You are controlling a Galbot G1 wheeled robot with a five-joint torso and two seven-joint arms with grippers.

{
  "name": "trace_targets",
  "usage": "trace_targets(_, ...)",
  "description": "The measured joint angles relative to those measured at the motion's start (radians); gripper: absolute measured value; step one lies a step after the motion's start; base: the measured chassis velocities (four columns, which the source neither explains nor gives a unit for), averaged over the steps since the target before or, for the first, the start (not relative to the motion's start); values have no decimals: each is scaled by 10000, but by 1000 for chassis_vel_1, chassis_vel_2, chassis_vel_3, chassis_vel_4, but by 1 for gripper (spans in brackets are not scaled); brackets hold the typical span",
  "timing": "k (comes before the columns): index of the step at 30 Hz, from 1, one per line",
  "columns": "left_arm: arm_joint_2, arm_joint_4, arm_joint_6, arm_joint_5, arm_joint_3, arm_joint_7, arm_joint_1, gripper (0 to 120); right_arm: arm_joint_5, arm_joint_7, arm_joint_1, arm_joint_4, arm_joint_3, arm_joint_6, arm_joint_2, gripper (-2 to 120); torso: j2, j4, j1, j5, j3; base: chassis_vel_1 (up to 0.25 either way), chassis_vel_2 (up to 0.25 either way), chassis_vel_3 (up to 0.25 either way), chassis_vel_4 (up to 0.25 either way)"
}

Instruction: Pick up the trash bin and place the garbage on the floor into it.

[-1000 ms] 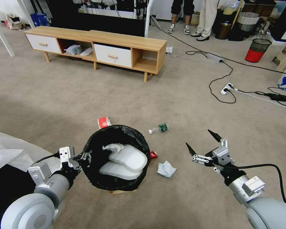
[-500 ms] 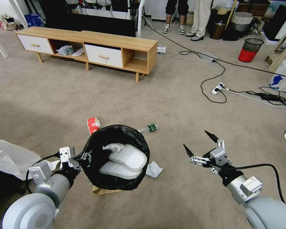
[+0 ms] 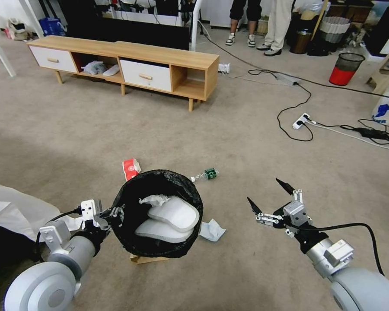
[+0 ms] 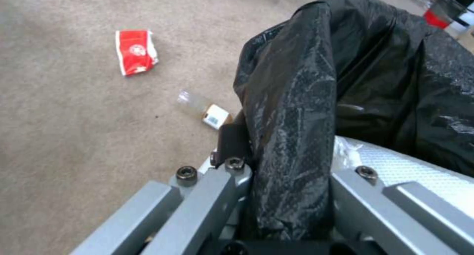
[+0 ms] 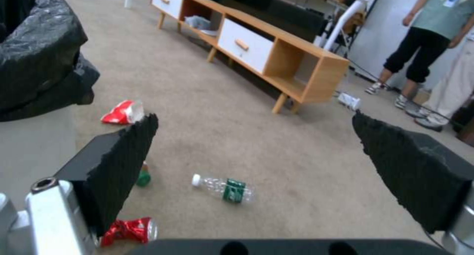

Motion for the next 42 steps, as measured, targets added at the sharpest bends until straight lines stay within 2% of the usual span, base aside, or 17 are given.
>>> trace_targets(16, -23, -20, 99, 90, 25, -7, 28, 0, 11, 20, 99, -25, -1, -10, 74, 100, -79, 1, -1, 1, -87, 77, 76, 81, 86)
trace_targets(20, -15, -19, 70, 173, 21, 0, 45, 0, 11, 51, 113, -47, 5, -9, 136, 100, -79, 8, -2, 0, -94, 82, 98, 62, 78)
trace_targets(25, -6, -16, 52, 217, 26, 5, 37, 0, 12, 64, 88, -48, -1, -5, 176, 100, -80, -2, -2, 1, -95, 0, 0, 0, 0)
trace_targets(42, 8, -25, 27, 232, 41, 6, 47, 0, -10, 16, 23, 58, 2, -299, 105, 100, -79, 0, -1, 1, -91, 0, 0, 0, 0)
